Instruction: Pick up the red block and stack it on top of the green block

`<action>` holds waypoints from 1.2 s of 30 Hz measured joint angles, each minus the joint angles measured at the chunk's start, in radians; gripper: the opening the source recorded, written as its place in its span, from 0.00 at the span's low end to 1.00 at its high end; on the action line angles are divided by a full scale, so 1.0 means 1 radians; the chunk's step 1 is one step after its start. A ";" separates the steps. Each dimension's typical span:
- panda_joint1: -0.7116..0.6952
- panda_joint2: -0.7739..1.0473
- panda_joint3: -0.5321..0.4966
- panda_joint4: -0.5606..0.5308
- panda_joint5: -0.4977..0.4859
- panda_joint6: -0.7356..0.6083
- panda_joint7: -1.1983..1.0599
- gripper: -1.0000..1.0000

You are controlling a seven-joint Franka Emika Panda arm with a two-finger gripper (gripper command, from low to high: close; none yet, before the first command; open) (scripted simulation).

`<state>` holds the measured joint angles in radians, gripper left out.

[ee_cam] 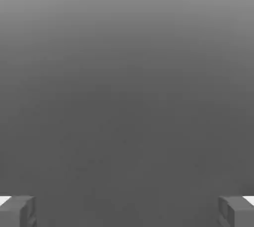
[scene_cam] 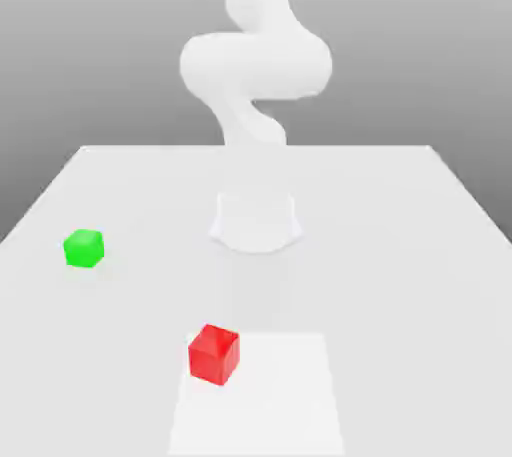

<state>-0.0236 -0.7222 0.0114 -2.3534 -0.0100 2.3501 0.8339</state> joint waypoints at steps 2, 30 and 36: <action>-0.022 0.076 0.009 -0.050 -0.010 0.048 0.033 0.50; -0.133 0.949 -0.005 -0.422 0.001 0.653 0.238 0.00; -0.136 0.862 0.000 -0.434 0.007 0.579 0.235 0.00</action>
<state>-0.1593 0.1395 0.0111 -2.7878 -0.0031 2.9289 1.0687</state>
